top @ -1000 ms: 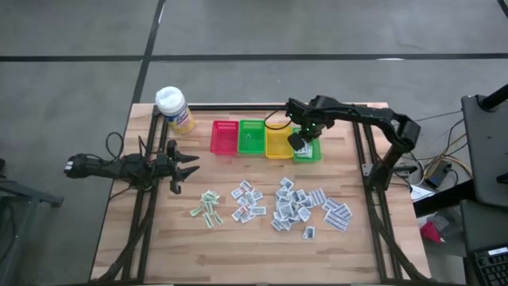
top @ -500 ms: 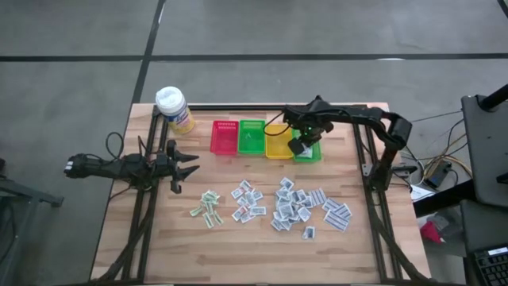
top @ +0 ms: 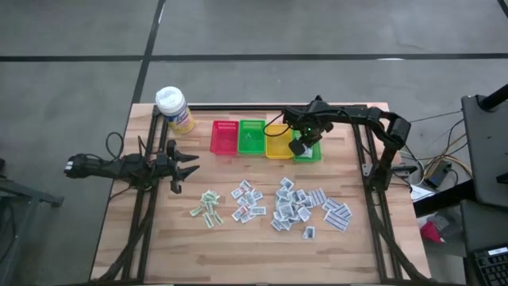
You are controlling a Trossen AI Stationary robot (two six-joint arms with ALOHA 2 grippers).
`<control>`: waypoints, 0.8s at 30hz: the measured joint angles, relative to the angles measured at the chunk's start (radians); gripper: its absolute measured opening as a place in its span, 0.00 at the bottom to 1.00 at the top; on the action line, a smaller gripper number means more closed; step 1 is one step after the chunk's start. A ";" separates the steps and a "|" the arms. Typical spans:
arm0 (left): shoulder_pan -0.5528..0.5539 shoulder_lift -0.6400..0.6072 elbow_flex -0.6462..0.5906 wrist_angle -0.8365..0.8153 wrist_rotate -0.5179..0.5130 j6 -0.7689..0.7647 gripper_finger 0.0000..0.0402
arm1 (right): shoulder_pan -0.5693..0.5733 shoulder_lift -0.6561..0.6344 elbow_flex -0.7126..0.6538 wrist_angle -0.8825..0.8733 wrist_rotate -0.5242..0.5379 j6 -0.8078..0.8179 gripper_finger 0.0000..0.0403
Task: Pick & Place First Aid Supplies
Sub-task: Put the blue bandage into the right green bin
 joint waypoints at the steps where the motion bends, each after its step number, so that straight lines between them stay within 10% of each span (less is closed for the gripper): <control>1: 0.000 0.000 0.000 0.000 0.000 0.000 0.39 | 0.000 0.000 0.000 0.000 0.000 0.000 0.04; 13: 0.000 0.000 0.000 0.000 0.001 0.000 0.39 | 0.001 -0.002 -0.003 -0.007 0.009 0.004 0.28; 24: 0.000 0.000 0.000 -0.007 0.002 0.000 0.39 | 0.107 -0.119 0.062 -0.140 -0.069 0.161 0.27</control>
